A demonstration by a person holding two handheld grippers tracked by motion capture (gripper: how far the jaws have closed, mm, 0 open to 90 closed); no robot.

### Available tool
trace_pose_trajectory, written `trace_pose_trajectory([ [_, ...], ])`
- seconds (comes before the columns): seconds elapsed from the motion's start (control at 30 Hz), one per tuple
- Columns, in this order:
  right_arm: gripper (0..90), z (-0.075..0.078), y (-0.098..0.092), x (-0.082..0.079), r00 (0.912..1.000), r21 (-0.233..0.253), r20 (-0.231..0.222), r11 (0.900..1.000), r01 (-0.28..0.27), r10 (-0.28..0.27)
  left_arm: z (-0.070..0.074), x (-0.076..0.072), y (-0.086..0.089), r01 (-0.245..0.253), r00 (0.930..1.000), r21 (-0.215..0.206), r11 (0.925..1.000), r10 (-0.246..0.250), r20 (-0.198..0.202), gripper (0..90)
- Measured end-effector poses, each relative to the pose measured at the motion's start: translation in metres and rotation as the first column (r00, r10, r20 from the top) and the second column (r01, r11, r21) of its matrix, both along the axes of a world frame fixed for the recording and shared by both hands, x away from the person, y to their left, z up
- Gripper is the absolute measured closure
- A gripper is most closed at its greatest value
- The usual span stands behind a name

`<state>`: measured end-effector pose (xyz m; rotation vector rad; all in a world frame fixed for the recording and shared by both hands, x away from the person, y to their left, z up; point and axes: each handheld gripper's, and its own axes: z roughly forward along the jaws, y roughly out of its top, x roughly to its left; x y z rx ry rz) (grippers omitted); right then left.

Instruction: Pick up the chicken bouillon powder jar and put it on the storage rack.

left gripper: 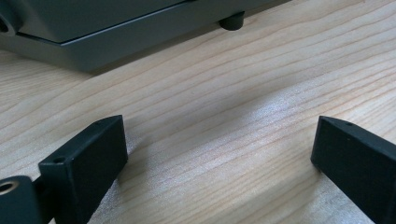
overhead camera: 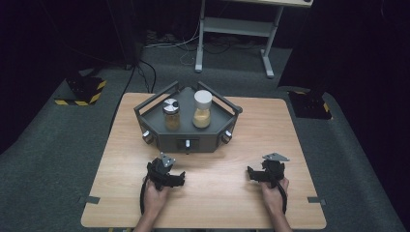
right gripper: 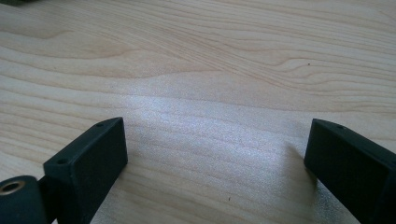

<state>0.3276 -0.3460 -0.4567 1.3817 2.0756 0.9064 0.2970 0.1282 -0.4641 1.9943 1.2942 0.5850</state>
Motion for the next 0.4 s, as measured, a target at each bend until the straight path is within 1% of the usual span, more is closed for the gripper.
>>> trace_pose_trajectory([
  [0.4,5.3,-0.0002,-0.0002,-0.0008,1.0000,-0.001,0.001,1.000,-0.009,0.009,0.0001,0.0000,0.0000,0.000,1.0000,0.001,1.0000,0.000,0.000,3.7],
])
